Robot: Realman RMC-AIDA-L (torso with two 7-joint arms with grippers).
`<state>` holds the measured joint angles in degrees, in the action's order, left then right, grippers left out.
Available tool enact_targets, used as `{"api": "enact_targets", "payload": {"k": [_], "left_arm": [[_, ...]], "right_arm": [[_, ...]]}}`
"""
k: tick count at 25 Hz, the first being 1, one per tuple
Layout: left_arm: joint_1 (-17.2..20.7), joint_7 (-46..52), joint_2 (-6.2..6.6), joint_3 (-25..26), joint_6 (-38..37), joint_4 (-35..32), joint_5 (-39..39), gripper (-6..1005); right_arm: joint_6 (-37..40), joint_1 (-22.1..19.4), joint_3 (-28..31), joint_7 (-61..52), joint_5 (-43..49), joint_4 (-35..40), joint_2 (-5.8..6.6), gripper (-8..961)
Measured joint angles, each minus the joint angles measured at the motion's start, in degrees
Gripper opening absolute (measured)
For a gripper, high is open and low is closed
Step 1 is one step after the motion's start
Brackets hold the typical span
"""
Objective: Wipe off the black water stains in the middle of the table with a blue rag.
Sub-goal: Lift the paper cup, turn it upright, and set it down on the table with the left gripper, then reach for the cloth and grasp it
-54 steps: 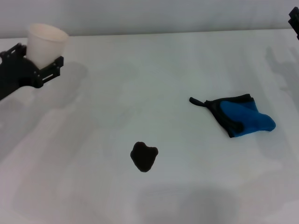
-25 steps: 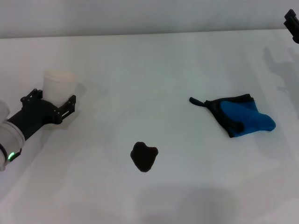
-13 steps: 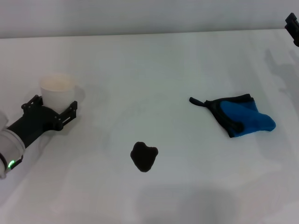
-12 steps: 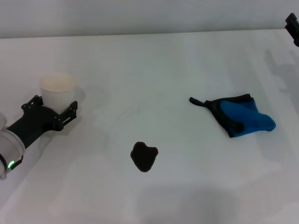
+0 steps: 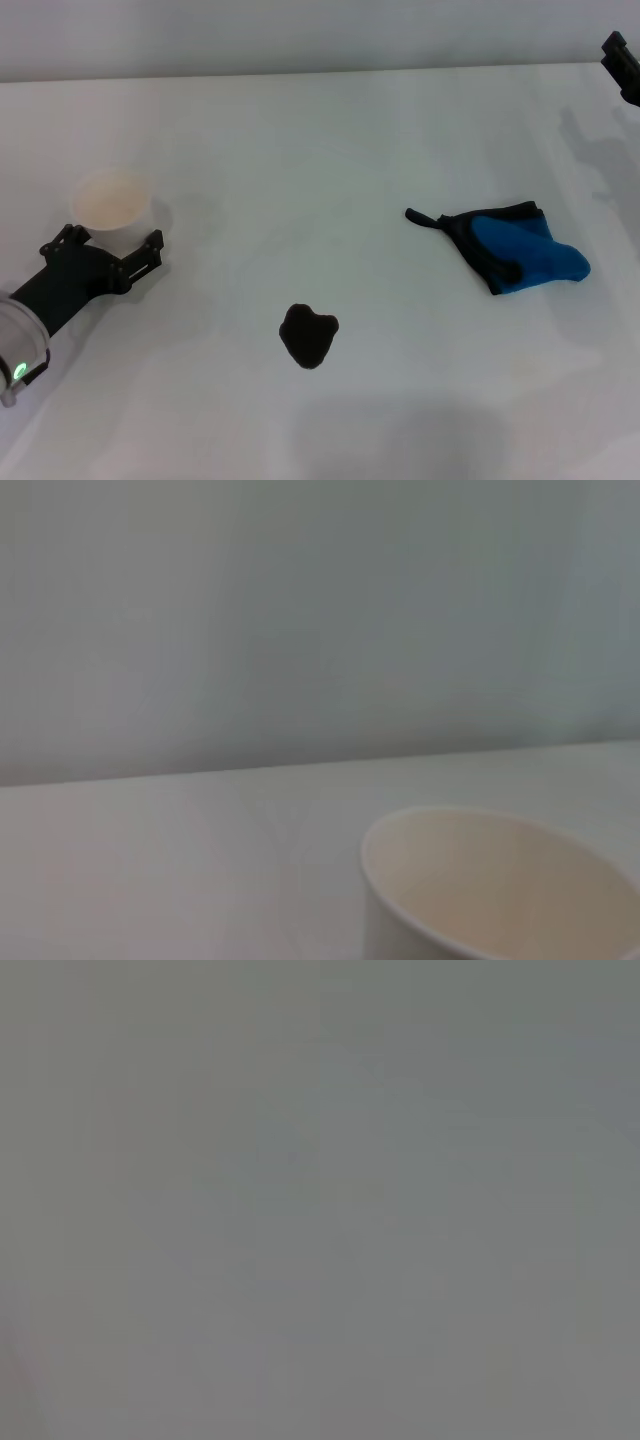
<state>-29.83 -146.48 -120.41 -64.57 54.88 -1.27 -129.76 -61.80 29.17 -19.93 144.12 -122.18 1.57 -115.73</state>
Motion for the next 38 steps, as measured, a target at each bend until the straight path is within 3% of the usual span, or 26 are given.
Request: {"api": "enact_targets", "payload": {"k": [5, 14, 19, 26, 31, 35, 38], "left_arm": [[2.68, 1.31, 0.01, -0.08, 5.27, 0.06, -0.7, 891], [7.63, 1.39, 0.19, 0.02, 6.49, 0.14, -0.99, 889], [9.94, 1.37, 0.18, 0.09, 10.93, 0.67, -1.77, 887], [16.04, 1.37, 0.36, 0.25, 19.32, 0.82, -11.16, 886], [17.67, 1.38, 0.57, 0.24, 22.84, 0.82, -17.81, 885], [17.39, 1.42, 0.74, 0.24, 22.87, 0.74, -20.62, 886], [16.6, 1.43, 0.9, 0.23, 22.47, 0.62, -21.02, 886]], "right_arm": [[-0.02, 0.0, -0.29, 0.02, 0.03, 0.0, 0.04, 841], [-0.02, -0.08, -0.77, 0.02, 0.02, 0.03, 0.16, 841], [-0.04, -0.09, -0.77, 0.03, 0.02, 0.17, 0.16, 841], [0.27, -0.33, -3.2, -8.29, 0.44, 1.67, 0.52, 841], [3.61, -2.72, -16.37, -26.86, 8.53, 15.73, 1.6, 841], [6.87, -4.17, -25.91, -47.36, 23.97, 30.09, 4.17, 840], [4.49, -3.9, -28.58, -57.15, 34.04, 36.66, 5.72, 839]]}}
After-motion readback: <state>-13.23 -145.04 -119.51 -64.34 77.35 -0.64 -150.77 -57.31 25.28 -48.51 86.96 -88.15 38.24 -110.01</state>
